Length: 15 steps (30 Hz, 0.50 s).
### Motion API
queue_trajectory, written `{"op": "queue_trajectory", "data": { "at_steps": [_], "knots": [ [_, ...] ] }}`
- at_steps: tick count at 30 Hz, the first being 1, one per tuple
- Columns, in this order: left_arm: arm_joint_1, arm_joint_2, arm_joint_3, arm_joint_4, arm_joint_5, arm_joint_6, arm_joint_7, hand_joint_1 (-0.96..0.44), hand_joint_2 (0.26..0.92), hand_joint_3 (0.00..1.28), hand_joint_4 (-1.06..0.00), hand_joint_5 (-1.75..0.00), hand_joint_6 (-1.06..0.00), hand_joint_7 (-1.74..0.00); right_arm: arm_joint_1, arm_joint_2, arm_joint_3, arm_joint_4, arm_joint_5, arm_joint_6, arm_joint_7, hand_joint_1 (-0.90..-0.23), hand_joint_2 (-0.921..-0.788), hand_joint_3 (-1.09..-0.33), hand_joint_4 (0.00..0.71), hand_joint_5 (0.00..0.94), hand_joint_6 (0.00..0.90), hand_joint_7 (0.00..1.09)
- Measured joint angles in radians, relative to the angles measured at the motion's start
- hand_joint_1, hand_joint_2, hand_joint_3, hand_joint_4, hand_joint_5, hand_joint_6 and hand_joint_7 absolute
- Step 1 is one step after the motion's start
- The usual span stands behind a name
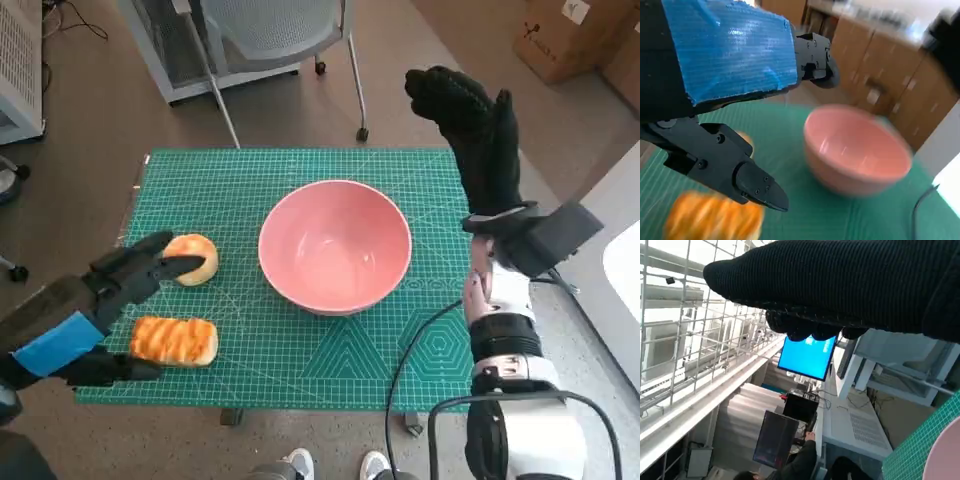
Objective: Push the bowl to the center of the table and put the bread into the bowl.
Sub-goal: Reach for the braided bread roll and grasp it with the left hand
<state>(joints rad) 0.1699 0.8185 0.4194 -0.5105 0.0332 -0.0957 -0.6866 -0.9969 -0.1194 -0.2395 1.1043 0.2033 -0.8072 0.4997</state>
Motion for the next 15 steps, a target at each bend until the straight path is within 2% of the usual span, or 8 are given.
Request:
{"op": "queue_trajectory", "data": {
  "at_steps": [7, 15],
  "knots": [
    [0.027, 0.000, -0.055, 0.044, 0.073, -0.003, 0.007, -0.08, 0.699, 0.00, -0.21, 0.00, -0.28, -0.21, -0.002, 0.008, -0.005, 0.000, 0.021, 0.013, 0.013, -0.577, -0.921, -0.628, 0.321, 0.004, 0.471, 0.01],
    [0.025, -0.003, -0.140, 0.137, 0.221, -0.049, 0.082, -0.09, 0.705, 0.00, -0.25, -0.01, -0.39, -0.09, -0.007, 0.008, -0.011, 0.000, 0.031, 0.022, 0.028, -0.579, -0.921, -0.624, 0.323, 0.003, 0.473, 0.01]
  ]
}}
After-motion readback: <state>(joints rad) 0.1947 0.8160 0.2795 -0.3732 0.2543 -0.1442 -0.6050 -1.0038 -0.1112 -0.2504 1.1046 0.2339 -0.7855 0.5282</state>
